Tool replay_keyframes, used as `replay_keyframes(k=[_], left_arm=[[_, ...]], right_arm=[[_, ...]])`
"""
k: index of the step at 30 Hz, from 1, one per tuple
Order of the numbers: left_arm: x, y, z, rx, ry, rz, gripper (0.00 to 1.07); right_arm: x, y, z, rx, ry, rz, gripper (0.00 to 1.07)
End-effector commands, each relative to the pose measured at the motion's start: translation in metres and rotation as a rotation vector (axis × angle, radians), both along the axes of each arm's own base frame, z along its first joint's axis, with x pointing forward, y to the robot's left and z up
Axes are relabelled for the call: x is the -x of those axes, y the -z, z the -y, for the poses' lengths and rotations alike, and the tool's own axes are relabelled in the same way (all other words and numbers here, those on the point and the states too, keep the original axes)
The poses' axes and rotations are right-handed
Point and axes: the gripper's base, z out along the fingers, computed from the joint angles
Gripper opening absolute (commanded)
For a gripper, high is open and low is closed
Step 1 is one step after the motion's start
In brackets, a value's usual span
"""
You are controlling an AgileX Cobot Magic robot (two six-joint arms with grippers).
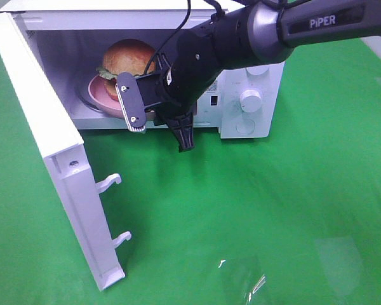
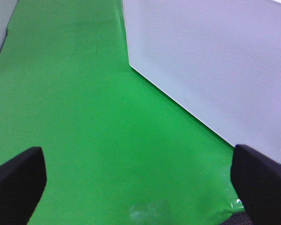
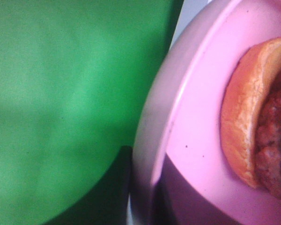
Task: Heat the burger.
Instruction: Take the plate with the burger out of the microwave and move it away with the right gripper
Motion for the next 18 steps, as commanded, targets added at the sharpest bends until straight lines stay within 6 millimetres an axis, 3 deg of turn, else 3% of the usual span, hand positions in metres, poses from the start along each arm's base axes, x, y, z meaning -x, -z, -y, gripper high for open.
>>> replay_keyframes(k=[1,18], left_arm=[[0.000,0.000,0.000,0.004,-0.004,0.015,1.00],[0.000,0.000,0.000,0.004,-0.004,0.015,1.00]], right_arm=[[-0.001,-0.020,0.007,-0.032,-0.004,0.072,0.00],[0.037,-0.022,0.030,-0.043,-0.107,0.180,0.00]])
